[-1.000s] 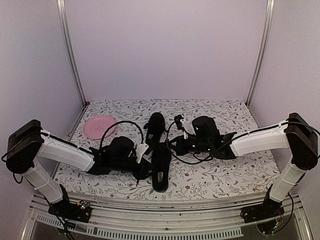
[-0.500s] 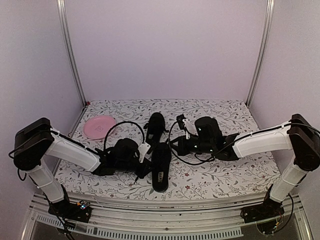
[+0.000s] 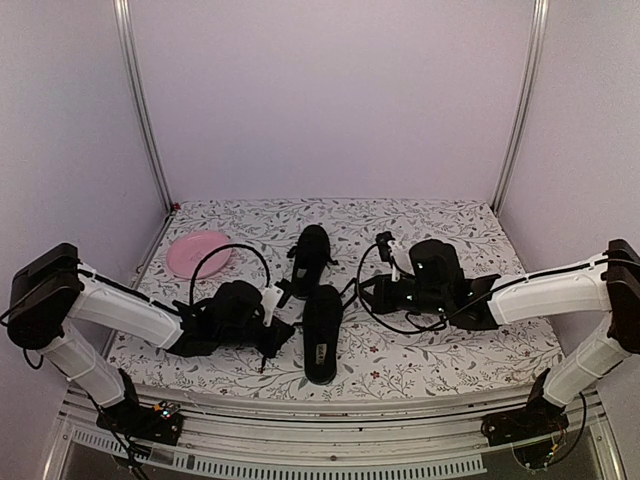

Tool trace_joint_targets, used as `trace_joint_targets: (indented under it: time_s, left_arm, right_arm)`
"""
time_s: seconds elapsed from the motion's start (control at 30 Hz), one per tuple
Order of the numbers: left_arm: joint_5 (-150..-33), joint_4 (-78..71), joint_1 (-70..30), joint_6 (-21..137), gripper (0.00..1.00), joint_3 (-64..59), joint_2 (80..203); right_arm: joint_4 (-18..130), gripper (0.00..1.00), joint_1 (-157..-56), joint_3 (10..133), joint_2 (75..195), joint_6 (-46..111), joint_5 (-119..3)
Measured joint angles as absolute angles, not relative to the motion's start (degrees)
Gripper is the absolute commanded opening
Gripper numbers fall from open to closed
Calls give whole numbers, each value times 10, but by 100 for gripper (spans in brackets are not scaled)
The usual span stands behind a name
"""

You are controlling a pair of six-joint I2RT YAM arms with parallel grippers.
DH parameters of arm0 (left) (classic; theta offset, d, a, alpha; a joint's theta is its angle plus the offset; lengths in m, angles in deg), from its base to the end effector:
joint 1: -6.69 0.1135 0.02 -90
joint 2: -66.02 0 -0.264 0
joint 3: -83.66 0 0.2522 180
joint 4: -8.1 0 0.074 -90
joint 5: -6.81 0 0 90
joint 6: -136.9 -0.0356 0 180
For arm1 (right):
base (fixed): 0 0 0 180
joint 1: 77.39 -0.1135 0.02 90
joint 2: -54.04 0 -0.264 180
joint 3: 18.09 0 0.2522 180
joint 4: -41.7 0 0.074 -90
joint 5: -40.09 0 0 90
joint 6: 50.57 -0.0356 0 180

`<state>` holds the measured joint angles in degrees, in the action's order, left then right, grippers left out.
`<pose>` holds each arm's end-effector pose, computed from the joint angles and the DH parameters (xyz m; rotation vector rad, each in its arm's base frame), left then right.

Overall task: Tie the shoes
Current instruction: Pull the crossed shoelace from the shoe.

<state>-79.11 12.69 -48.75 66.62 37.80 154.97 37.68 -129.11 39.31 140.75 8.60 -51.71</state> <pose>0.1638 -0.2333 0.1370 0.6725 2.2170 -0.6160 0.1997 0.2549 0.2068 -0.4095 2.1039 0.9210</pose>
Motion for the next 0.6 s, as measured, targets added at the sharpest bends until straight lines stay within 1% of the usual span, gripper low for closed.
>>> trace_joint_targets:
  time_s: [0.4, 0.5, 0.6]
  left_arm:
    - [-766, 97, -488, 720, 0, 399, 1545]
    - [-768, 94, -486, 727, 0, 398, 1545]
    - [-800, 89, -478, 727, 0, 387, 1548]
  right_arm:
    - [418, 2, -1291, 309, 1352, 16, -457]
    - [407, 2, -1291, 288, 1347, 10, -466]
    - [372, 2, -1298, 275, 1329, 32, -506]
